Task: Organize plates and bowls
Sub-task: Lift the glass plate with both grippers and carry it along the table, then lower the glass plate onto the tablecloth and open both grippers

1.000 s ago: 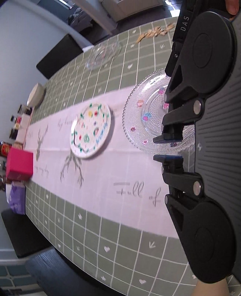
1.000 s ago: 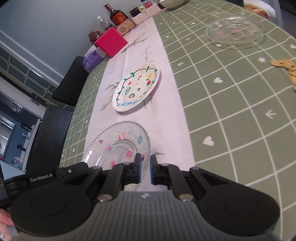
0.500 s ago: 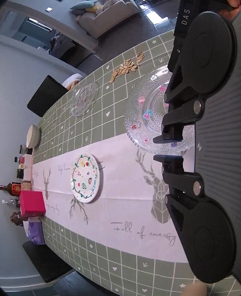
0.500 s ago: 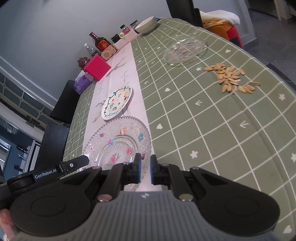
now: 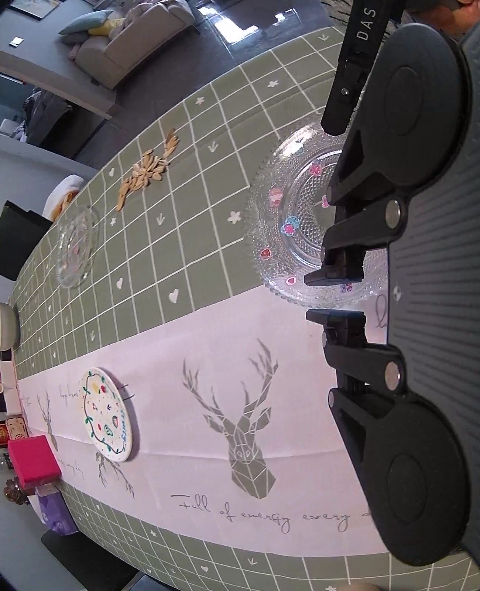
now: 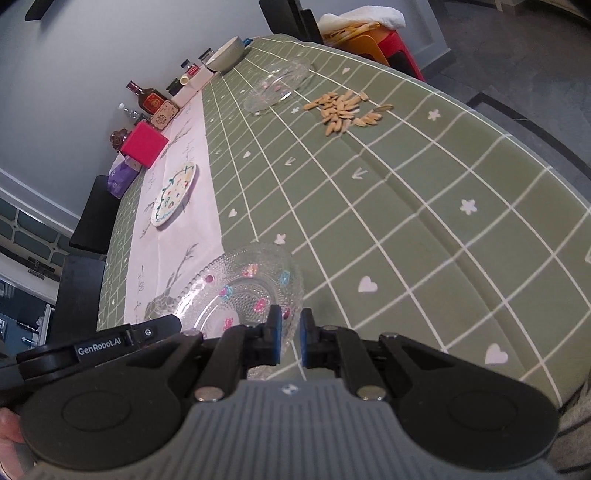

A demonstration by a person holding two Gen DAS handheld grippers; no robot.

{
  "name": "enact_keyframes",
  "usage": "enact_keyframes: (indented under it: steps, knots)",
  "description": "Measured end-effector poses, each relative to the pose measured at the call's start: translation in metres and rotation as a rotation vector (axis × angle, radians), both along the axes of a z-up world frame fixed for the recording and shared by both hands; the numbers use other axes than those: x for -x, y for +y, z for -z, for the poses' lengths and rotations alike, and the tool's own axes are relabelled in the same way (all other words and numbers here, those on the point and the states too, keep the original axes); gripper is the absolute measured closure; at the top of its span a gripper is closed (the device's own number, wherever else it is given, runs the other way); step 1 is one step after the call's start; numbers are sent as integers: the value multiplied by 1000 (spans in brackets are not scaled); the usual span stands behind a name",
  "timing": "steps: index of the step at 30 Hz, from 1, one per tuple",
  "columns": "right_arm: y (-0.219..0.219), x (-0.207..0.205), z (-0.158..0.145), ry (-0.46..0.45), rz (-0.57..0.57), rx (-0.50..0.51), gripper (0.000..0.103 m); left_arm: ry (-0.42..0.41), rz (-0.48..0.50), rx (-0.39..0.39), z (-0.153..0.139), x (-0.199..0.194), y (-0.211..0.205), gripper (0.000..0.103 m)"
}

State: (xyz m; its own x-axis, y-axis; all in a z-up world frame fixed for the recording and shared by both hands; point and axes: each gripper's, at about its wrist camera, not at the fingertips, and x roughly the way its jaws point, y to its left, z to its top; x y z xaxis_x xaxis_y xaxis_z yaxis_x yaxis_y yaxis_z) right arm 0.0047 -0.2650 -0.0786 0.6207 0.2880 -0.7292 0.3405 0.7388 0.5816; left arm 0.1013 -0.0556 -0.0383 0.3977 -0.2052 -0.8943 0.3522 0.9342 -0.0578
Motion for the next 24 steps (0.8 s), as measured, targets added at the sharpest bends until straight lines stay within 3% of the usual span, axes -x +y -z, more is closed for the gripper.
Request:
enact_keyframes:
  steps: [3, 7, 12, 16, 24]
  knots:
    - [-3, 14, 7, 26, 3, 11, 95, 20, 37, -28, 9, 11, -8, 89]
    - [-4, 30, 15, 48, 11, -5, 95, -27, 64, -79, 14, 28, -19, 89]
    - [-3, 41, 20, 57, 10, 11, 94, -38, 97, -109, 18, 37, -25, 89]
    - [-1, 45, 20, 52, 17, 31, 94, -48, 141, -175, 29, 44, -35, 90]
    - [12, 45, 19, 58, 3, 109, 94, -77, 140, -181, 30, 44, -34, 90]
